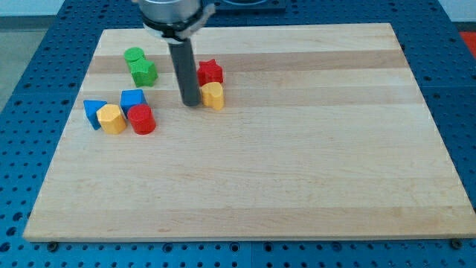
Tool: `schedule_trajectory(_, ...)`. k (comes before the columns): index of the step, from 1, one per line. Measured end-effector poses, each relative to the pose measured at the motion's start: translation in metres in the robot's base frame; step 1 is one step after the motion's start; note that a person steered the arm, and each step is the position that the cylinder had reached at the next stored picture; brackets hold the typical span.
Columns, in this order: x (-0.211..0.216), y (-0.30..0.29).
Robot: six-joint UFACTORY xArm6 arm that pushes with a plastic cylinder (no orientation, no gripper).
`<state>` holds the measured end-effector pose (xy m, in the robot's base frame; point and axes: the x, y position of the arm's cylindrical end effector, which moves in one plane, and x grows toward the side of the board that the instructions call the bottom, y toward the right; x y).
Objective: Push the yellow heart towards top right
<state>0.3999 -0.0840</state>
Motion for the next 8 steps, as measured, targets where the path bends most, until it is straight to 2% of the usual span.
schedule_trajectory(1, 0.026, 0.058)
schedule_trajectory(2, 0.031, 0.129)
schedule_trajectory(3, 0.031, 0.16)
schedule_trajectory(4, 0.038, 0.129)
schedule_trajectory(6, 0.039, 0.028)
schedule_trajectory(7, 0.041, 0.011)
schedule_trajectory(8, 0.013, 0.008)
